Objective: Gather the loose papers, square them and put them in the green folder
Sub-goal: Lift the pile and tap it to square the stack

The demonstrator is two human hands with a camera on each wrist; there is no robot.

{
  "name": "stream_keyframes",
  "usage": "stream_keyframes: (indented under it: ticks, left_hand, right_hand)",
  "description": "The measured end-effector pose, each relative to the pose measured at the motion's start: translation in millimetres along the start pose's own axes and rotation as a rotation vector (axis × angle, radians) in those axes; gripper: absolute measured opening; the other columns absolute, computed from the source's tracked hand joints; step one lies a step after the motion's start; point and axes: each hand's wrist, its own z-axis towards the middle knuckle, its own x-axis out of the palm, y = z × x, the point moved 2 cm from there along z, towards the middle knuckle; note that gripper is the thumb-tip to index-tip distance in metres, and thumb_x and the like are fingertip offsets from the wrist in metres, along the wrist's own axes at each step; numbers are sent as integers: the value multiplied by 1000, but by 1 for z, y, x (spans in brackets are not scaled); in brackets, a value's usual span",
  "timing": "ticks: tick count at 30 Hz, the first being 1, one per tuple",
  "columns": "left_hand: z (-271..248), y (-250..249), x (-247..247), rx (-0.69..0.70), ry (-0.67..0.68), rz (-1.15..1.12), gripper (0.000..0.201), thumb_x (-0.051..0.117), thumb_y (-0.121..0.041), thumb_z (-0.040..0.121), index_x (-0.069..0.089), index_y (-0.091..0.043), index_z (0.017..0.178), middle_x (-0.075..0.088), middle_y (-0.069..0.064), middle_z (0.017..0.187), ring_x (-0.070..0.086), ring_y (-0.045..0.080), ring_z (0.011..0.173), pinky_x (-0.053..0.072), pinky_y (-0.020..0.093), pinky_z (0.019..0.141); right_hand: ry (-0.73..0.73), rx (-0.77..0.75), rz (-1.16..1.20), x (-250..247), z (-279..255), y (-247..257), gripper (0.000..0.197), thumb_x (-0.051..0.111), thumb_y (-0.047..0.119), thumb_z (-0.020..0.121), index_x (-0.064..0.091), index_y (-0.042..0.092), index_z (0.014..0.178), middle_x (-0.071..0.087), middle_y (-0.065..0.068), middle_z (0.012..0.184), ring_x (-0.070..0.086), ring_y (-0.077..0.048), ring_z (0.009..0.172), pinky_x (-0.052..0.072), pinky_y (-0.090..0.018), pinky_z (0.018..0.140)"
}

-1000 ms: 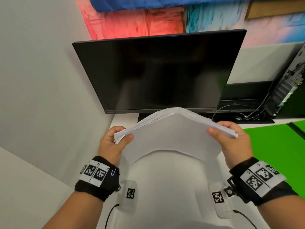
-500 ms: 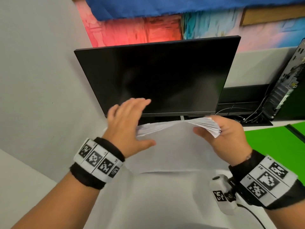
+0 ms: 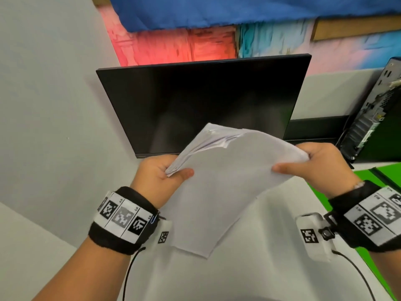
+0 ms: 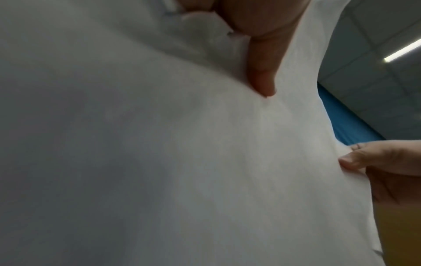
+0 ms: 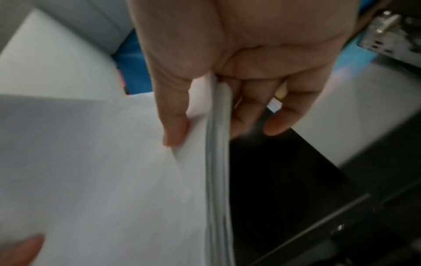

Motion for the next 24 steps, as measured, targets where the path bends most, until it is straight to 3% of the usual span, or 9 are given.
stream_keyframes:
  ticks: [2, 4, 6, 8, 11, 15, 18, 21, 24]
  left_hand:
    - [-3, 7, 0, -44, -63, -46, 16, 73, -8, 74, 65, 5, 68, 68, 19, 68, 63, 33, 66, 54, 42, 68]
    - [-7, 10, 3, -79, -124, -153, 14, 74, -4, 72, 68, -15, 67, 71, -8, 62, 66, 2, 62, 55, 19, 60]
    - [-13, 14, 9, -104, -159, -268, 31, 75, -3, 71, 62, -31, 74, 68, -15, 69, 64, -11, 63, 49, 6, 54]
    - [-20, 24, 19, -135, -161, -298, 37, 78, -8, 68, 57, -33, 84, 64, -15, 84, 64, -6, 72, 49, 8, 53]
    - [-28, 33, 35, -206, -147, -308, 46, 79, -20, 65, 55, -26, 104, 62, -11, 96, 61, 6, 89, 50, 11, 58]
    - [-27, 26, 43, -257, -202, -336, 25, 68, -18, 79, 53, -36, 86, 60, -12, 89, 60, 16, 90, 51, 27, 73]
    - [-26, 16, 41, -162, -237, -370, 31, 67, -14, 80, 50, -40, 86, 59, -16, 91, 58, 3, 87, 48, 22, 73]
    - [-25, 7, 36, -57, -236, -395, 52, 65, -3, 76, 44, -47, 95, 56, -21, 93, 59, 3, 86, 52, 13, 62]
    - [-19, -1, 28, 125, -204, -424, 72, 51, 7, 68, 41, -57, 102, 63, -25, 98, 65, 7, 91, 58, 26, 73]
  right_hand:
    - [-29, 35, 377, 7, -2, -1, 33, 82, 24, 50, 70, 15, 80, 71, -3, 75, 66, -16, 68, 51, -19, 57]
    - [-41, 38, 709, 18, -4, 1, 44, 76, 28, 48, 69, 22, 91, 76, 3, 86, 70, -12, 81, 56, -24, 67]
    - [-49, 18, 821, 30, -7, 5, 48, 72, 24, 58, 63, 20, 106, 74, 4, 98, 69, -12, 93, 56, -24, 74]
    - [-74, 5, 723, 39, -11, 7, 45, 66, 10, 76, 54, 14, 119, 70, 0, 109, 66, -13, 100, 54, -24, 78]
    - [-67, 11, 519, 50, -15, 2, 44, 57, 2, 86, 47, 13, 127, 64, -4, 118, 64, -17, 105, 54, -28, 83]
    - [-103, -1, 433, 52, -15, 6, 35, 49, 10, 91, 49, 19, 125, 62, -3, 118, 61, -19, 107, 52, -41, 90]
    - [-193, -86, 464, 44, -17, 15, 30, 49, 18, 85, 50, 33, 111, 63, -1, 111, 61, -19, 103, 51, -37, 86]
    - [-200, -154, 460, 40, -17, 18, 34, 49, 18, 81, 40, 42, 103, 57, 10, 102, 60, -8, 90, 51, -22, 75]
    - [-202, -259, 416, 37, -14, 16, 54, 48, 7, 85, 33, 49, 116, 51, -1, 120, 57, -4, 102, 49, -19, 86]
